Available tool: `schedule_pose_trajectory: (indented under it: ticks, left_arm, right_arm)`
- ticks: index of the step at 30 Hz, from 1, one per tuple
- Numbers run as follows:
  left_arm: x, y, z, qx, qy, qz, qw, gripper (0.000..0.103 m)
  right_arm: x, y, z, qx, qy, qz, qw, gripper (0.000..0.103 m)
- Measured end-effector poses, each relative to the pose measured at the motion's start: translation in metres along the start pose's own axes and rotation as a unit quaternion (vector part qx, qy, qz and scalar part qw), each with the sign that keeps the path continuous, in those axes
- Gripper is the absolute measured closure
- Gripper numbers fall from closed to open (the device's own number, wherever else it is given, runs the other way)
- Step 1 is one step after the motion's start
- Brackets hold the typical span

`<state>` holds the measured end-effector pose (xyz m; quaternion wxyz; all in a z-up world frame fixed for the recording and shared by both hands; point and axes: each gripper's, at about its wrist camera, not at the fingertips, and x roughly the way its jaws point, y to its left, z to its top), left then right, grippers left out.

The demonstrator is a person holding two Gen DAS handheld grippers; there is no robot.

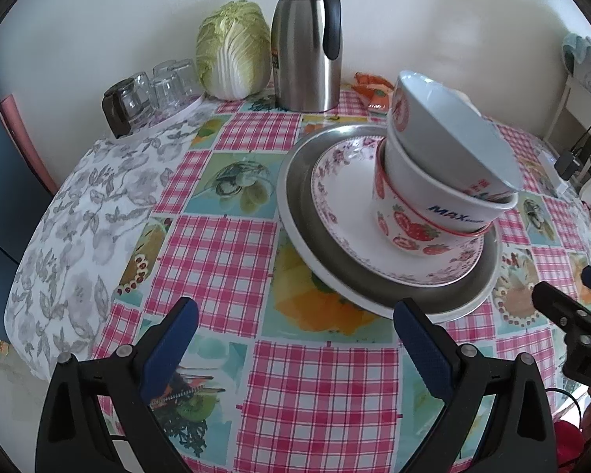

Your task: Organize plates and bowls

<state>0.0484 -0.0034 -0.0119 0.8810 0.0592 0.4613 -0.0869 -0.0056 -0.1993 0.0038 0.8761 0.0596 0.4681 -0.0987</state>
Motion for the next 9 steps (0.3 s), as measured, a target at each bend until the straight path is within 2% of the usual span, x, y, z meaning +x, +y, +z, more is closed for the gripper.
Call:
schedule_pose_trajectory:
  ticks: [9]
  left_arm:
    - [-0.0018,0.0009,0.0023,-0.005,-0.003,-0.002,1.0,0.004]
  right_arm:
    - [0.0014,0.0003,0.0006,0.0,0.002,-0.002,1.0,0.0]
